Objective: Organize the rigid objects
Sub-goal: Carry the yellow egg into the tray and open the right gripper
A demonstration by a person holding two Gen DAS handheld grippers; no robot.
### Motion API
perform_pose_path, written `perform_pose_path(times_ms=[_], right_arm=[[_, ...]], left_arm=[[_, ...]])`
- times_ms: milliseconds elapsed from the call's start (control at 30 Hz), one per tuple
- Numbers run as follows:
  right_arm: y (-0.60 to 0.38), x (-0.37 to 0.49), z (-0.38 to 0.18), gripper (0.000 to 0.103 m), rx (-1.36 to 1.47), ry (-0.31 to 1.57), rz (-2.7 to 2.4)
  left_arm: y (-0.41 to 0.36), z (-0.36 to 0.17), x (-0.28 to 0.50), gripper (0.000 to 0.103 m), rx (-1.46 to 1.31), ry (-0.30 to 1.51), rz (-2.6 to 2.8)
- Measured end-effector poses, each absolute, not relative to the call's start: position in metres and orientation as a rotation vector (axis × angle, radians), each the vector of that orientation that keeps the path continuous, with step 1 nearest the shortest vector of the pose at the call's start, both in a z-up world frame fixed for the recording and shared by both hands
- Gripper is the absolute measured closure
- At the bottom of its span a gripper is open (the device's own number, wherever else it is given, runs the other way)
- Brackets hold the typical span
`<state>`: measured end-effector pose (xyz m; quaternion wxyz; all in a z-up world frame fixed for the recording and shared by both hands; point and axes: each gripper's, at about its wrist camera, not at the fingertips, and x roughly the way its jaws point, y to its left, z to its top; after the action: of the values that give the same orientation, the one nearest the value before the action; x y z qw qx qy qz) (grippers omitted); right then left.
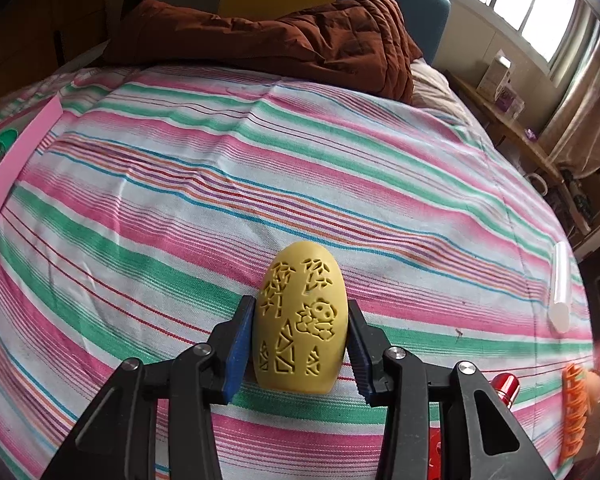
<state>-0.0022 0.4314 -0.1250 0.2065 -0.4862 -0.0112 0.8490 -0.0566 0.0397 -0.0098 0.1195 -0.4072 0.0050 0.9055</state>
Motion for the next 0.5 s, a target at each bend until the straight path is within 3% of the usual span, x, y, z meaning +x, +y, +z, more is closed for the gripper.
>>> perform_pose_path(times_ms=[500], right_arm=[[0.434,0.002,-0.121,0.059,-1.374,0.119,2.329]], left_arm=[[0.044,-0.008,-0.041,0.062,-1.136,0.037,2.637]])
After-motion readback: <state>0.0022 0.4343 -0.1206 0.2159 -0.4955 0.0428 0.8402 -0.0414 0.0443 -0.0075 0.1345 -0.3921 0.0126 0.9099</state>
